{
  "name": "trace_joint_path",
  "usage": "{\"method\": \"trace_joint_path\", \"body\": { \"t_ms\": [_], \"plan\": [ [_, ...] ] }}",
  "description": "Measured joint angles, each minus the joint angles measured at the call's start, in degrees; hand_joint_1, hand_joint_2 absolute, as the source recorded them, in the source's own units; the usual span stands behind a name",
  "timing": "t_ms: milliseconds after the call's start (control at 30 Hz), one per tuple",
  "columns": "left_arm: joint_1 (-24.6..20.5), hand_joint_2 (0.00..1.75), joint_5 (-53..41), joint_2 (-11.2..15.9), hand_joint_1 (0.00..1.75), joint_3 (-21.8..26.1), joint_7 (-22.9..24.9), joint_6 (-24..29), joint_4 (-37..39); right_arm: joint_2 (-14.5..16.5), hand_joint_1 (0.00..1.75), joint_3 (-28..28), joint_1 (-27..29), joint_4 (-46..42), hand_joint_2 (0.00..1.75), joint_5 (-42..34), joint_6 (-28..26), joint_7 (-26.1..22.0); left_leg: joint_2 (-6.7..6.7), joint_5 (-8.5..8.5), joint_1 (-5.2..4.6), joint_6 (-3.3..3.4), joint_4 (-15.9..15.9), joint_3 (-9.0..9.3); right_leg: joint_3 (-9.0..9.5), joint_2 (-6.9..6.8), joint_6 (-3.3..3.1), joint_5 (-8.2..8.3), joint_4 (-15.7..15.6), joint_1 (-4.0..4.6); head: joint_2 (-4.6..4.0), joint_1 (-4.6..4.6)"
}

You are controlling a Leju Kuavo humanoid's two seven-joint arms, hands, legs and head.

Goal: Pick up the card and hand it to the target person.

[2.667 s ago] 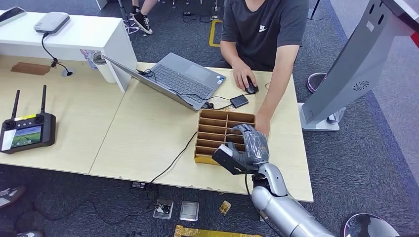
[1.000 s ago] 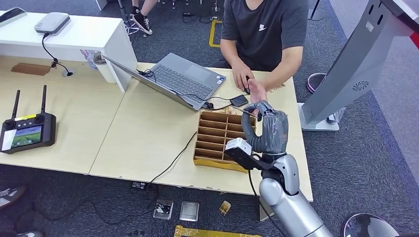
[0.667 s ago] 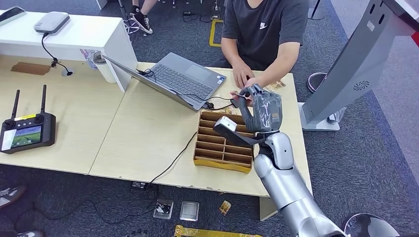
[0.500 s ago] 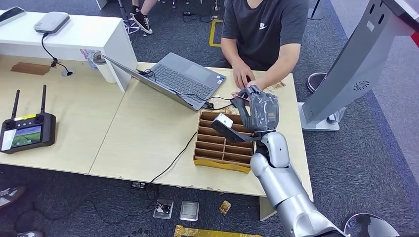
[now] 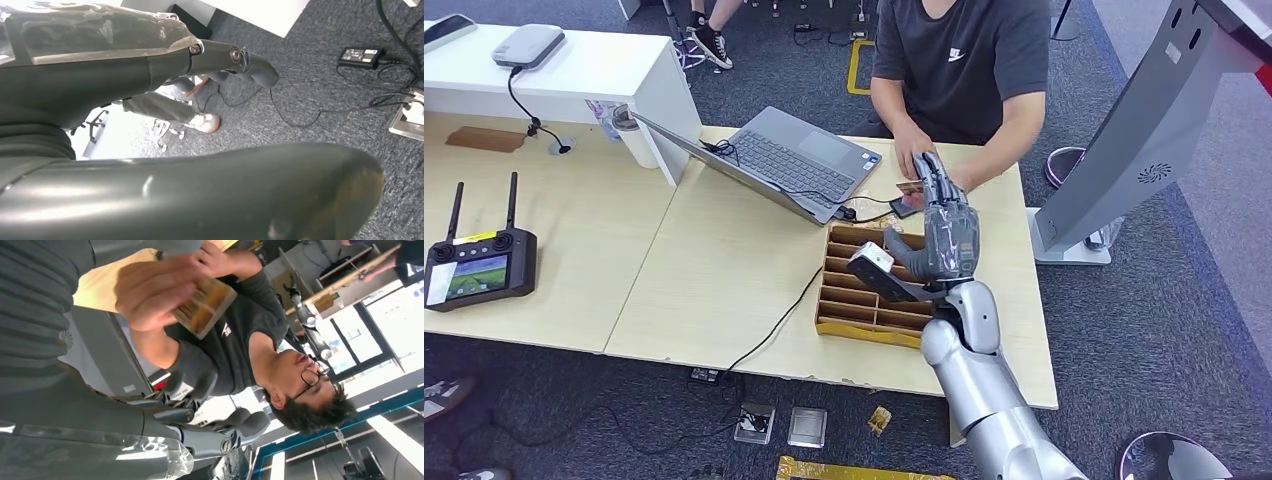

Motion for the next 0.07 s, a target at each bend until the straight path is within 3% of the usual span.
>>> {"method": "trace_joint_path", "body": {
  "t_ms": [67],
  "plan": [
    [0.07,0.0,0.17,0.02,0.0,0.01,0.0,0.03,0.0,0.31,0.36,-0.42,0.7,-0.96,1.75,-2.05,0.0,-0.79,0.0,0.0,0.0,0.0,0.0,0.0,0.0,0.0,0.0,0.0,0.0,0.0,0.0,0.02]
  ]
}}
